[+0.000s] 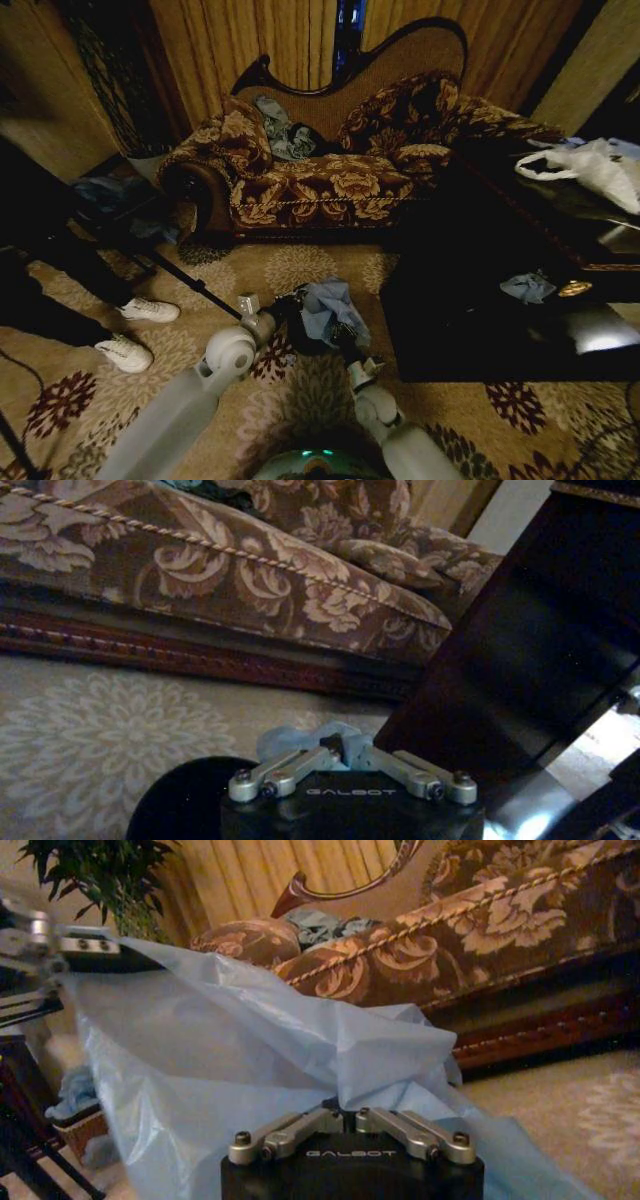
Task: Place a garbage bag over the trash bin.
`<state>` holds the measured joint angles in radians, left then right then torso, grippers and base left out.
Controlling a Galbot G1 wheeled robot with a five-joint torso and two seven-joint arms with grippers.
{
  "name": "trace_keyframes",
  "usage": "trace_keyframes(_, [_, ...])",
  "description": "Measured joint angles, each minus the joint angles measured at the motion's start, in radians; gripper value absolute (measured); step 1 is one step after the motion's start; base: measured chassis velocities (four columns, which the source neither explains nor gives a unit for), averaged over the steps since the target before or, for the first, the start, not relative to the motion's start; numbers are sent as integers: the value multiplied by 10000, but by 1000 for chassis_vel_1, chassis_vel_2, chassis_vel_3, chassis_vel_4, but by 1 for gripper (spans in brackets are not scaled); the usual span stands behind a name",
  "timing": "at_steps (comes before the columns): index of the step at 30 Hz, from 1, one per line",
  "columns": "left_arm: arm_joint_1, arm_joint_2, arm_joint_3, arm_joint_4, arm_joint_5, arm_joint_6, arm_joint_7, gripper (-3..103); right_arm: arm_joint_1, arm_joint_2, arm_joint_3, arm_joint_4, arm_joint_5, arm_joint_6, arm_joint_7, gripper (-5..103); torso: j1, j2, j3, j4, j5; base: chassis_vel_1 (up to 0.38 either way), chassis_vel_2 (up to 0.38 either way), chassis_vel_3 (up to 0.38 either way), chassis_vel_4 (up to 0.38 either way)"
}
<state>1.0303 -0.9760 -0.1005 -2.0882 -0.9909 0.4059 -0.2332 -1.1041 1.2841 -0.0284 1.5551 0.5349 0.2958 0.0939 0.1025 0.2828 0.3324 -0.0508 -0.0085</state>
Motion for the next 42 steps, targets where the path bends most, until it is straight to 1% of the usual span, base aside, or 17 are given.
trace_keyframes(9, [447,40,-13,-384,62,4,26,0,807,183,-175,-554,-47,18,-2,0,0,0,0,0,-1,0,0,0,0])
trace_keyframes(15, [638,164,-46,-693,82,24,49,0,1460,372,-487,-1003,-12,13,96,0,0,0,0,0,-1,0,0,0,0])
trace_keyframes(21, [813,296,-176,-1014,30,47,27,0,1997,355,-728,-1161,139,-71,220,0,1,0,0,0,-2,0,0,0,0])
trace_keyframes(23, [1008,443,-290,-1368,-29,66,8,0,2332,239,-912,-1178,274,-146,324,0,1,0,0,0,-2,0,0,0,0])
trace_keyframes(30, [1328,664,-456,-1986,-153,84,-81,0,2886,99,-1241,-1188,476,-241,516,0,0,0,0,0,-1,0,0,0,0])
trace_keyframes(32, [1513,714,-594,-2289,-194,84,-84,0,3197,17,-1597,-1175,617,-312,647,0,0,0,0,0,-2,0,0,0,0])
trace_keyframes(35, [1620,717,-701,-2415,-198,79,-73,0,3403,14,-1916,-1173,728,-386,747,0,0,0,-1,0,-2,0,0,0,0])
trace_keyframes(37, [1689,717,-796,-2453,-199,69,-56,0,3531,31,-2129,-1186,772,-447,803,0,0,0,-1,0,-1,0,0,0,0])
trace_keyframes(40, [1873,690,-1157,-2460,-200,-77,-27,0,3920,68,-2823,-1425,815,-630,916,0,0,0,0,1,-1,0,0,0,0])
trace_keyframes(42, [1903,673,-1236,-2460,-200,-107,-21,0,3991,54,-2952,-1469,820,-685,934,0,0,0,0,1,-1,0,0,0,0])
